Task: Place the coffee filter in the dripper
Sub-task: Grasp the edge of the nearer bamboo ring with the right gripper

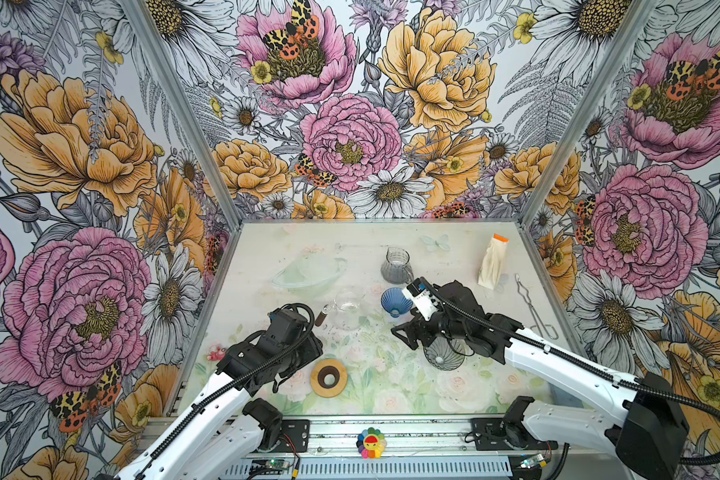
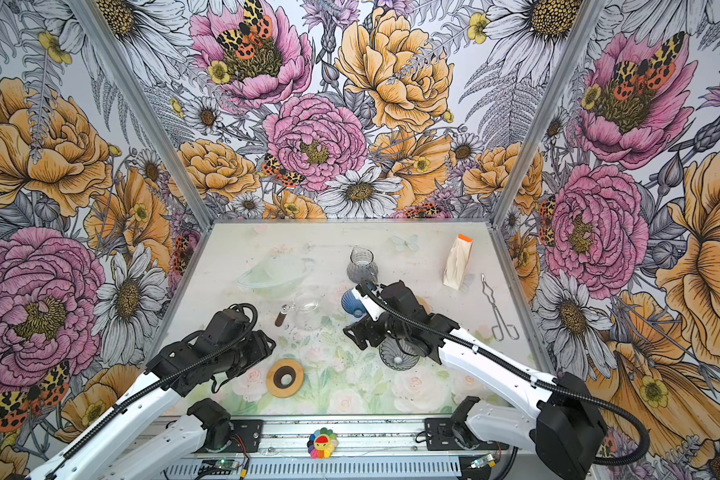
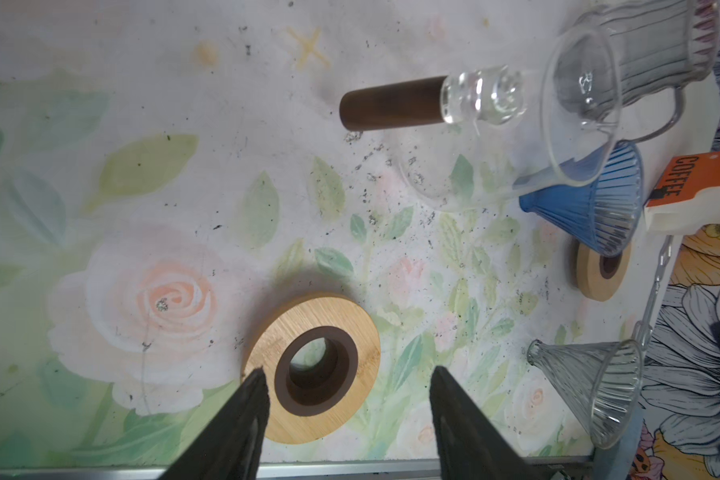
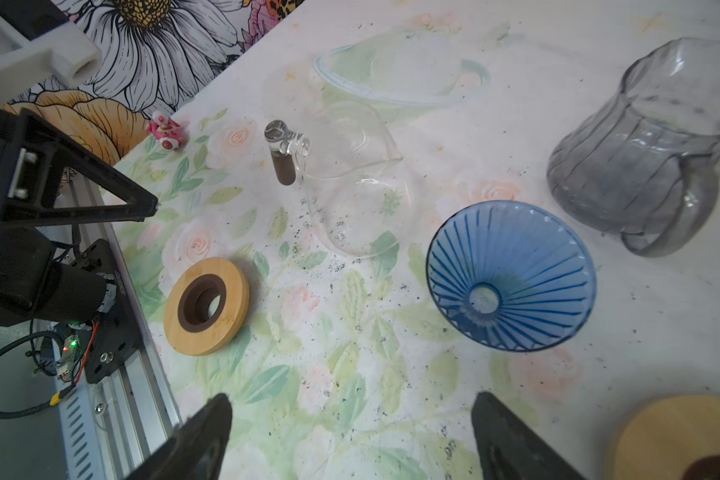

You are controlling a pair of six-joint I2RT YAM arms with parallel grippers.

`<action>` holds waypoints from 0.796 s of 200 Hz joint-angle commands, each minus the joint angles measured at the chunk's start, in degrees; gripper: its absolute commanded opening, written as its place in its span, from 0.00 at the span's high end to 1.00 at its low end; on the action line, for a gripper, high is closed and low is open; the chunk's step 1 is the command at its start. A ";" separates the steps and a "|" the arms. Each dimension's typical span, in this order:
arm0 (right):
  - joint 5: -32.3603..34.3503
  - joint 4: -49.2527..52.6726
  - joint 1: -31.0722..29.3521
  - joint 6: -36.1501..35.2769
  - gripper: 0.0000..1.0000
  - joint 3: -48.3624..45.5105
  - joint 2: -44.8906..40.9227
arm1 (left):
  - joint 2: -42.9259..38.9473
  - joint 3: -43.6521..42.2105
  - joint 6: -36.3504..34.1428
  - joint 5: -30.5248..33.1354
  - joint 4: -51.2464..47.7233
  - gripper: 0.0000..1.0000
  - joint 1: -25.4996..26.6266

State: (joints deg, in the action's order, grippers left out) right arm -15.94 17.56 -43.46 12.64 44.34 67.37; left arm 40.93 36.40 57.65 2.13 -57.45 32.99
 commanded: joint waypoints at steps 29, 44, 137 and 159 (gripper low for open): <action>-0.47 -3.31 -5.81 6.78 0.16 1.90 5.95 | -0.41 -7.01 8.97 2.85 1.94 0.50 4.29; -0.56 -4.69 -7.17 8.33 0.18 1.98 7.69 | -0.91 -8.92 9.05 2.03 3.56 0.54 4.27; -3.51 -7.50 -11.14 11.30 0.24 6.38 18.37 | -1.97 -17.34 5.72 -3.74 12.36 0.66 3.83; -4.54 -7.40 -11.21 11.26 0.24 7.42 19.97 | -1.78 -18.29 5.46 -5.50 15.36 0.71 3.84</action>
State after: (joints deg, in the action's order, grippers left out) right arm -18.59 11.70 -54.37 23.16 49.28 85.93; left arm 39.20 20.01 64.01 0.97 -47.64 36.88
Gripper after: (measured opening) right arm 0.764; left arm 0.312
